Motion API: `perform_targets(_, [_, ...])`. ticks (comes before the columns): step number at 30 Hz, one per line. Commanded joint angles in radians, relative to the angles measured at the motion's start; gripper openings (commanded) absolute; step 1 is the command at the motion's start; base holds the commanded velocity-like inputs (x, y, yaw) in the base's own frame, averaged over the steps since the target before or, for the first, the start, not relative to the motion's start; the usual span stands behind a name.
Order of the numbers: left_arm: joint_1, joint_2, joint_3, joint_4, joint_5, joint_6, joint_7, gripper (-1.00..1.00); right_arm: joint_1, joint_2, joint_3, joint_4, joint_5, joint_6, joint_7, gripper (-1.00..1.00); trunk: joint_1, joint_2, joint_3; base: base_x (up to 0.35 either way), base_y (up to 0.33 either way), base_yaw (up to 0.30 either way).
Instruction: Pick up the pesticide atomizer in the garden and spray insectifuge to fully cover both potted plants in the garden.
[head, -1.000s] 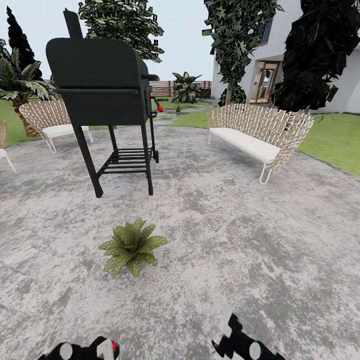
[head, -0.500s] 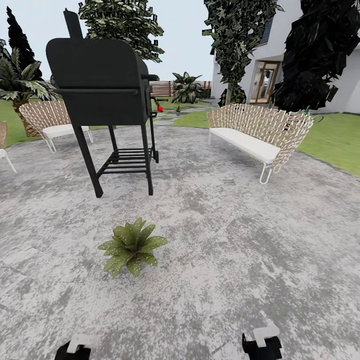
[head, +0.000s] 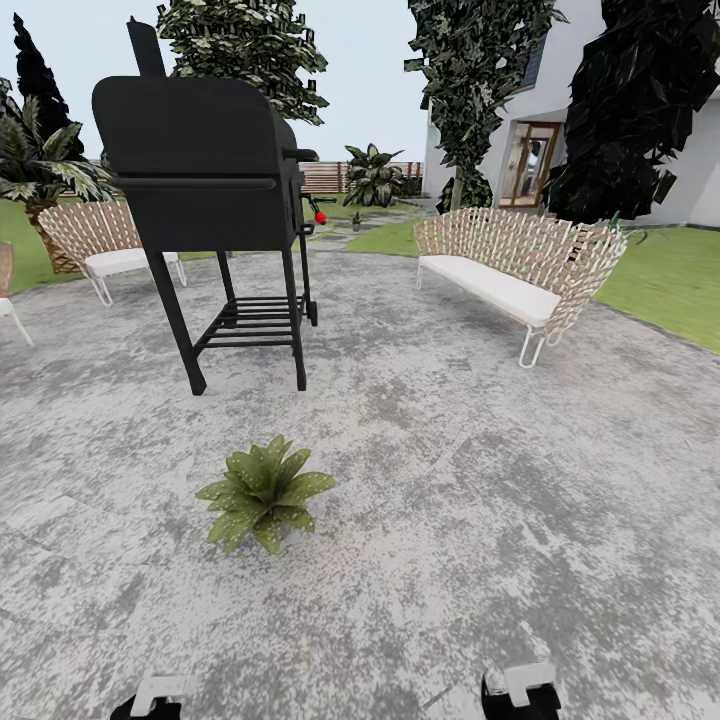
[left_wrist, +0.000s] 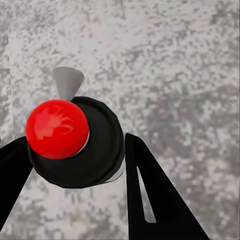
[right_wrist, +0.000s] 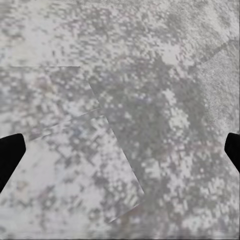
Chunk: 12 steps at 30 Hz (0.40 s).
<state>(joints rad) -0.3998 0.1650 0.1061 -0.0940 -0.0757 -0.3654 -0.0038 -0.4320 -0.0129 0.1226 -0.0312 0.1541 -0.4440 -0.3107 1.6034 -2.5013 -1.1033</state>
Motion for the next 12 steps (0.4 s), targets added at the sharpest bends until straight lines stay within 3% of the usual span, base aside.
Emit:
perform_targets(1, [-0.001,0.0,0.007,0.001,0.018,-0.012,-0.001,-1.0,0.006,0.0,0.008,0.003,0.007,0.002,-0.01,1.0,0.0,0.0,-0.001,0.0,0.0,0.0])
perform_targets(3, [-0.001,0.002,0.007,0.003,0.072,-0.026,-0.001,-1.0,0.017,0.001,0.008,0.005,0.007,0.002,-0.01,1.0,0.0,0.0,-0.001,0.0,0.0,0.0])
perform_targets(5, [0.002,0.003,0.007,0.003,0.101,-0.03,-0.002,-1.0,0.021,0.001,0.008,0.005,0.007,0.002,-0.01,1.0,0.0,0.0,-0.001,0.0,0.0,0.0])
perform_targets(10, [0.004,0.002,0.006,0.002,0.112,-0.033,-0.002,-1.0,0.023,0.001,0.008,0.005,0.007,0.002,-0.01,1.0,0.0,0.0,-0.001,0.0,0.0,0.0])
perform_targets(12, [0.004,0.0,0.006,0.002,0.113,-0.033,-0.002,-1.0,0.024,0.012,0.008,0.005,0.006,0.002,-0.009,1.0,0.0,0.0,-0.001,0.0,0.0,0.0])
